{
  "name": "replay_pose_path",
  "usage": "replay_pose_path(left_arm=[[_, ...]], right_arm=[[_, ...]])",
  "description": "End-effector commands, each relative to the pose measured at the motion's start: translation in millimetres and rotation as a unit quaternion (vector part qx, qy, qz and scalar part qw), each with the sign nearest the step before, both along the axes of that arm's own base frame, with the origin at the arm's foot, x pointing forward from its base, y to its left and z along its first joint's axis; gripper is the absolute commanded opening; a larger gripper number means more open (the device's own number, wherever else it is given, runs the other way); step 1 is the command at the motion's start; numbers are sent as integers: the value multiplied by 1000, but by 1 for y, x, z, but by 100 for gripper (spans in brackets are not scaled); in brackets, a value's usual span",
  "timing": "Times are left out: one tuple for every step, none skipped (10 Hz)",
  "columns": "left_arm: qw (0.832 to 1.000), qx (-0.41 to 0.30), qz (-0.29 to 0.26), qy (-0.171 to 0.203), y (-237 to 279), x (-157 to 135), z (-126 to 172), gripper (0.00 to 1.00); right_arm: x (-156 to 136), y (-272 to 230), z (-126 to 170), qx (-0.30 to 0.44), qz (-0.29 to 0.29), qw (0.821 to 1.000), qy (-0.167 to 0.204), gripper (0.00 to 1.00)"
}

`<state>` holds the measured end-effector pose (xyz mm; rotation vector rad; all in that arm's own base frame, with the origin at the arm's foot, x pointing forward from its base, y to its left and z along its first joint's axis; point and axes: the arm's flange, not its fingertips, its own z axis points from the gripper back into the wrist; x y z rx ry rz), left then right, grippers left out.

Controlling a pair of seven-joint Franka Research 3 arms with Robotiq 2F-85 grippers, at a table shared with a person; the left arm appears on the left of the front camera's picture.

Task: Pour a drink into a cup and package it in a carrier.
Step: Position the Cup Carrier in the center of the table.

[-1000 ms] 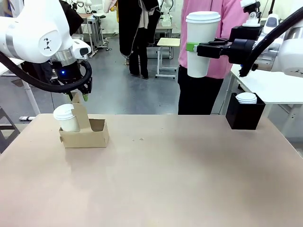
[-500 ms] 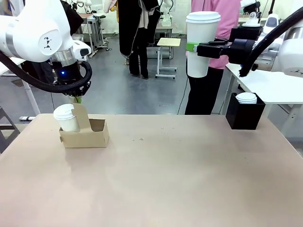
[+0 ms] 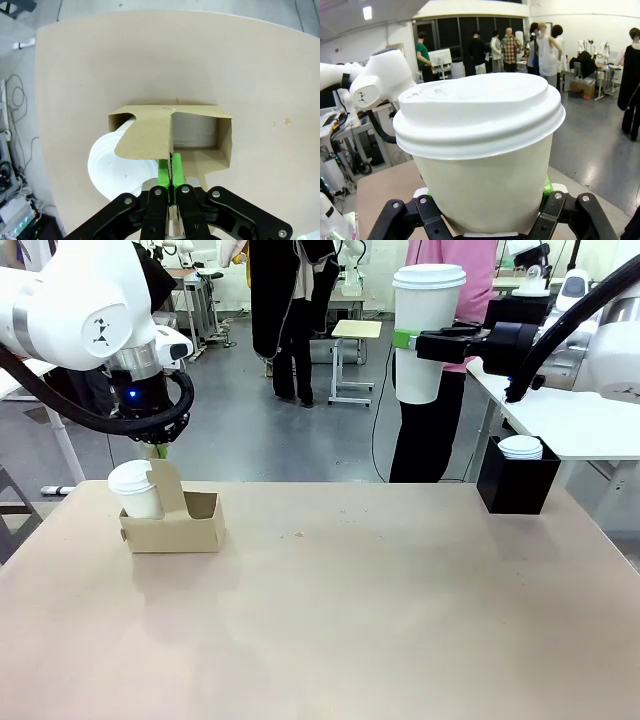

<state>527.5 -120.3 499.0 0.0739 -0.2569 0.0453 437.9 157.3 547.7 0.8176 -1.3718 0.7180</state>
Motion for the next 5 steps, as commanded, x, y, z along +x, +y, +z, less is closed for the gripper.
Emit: replay_pose_path(left_arm=[[1000, -4, -2, -7, 0, 1, 1, 0], [1000, 0, 0, 0, 0, 0, 0, 2], [1000, 3, 25, -5, -3, -8, 16, 2], [999, -8, 41, -7, -8, -18, 36, 2], [999, -8, 53, -10, -17, -30, 55, 2]], right_arm=[[2, 3, 2, 6, 2, 1000, -5, 80], [2, 3, 2, 6, 2, 1000, -5, 80], [2, 3, 2, 6, 2, 1000, -5, 80], [2, 3, 2, 6, 2, 1000, -5, 80], [2, 3, 2, 6, 2, 1000, -5, 80]])
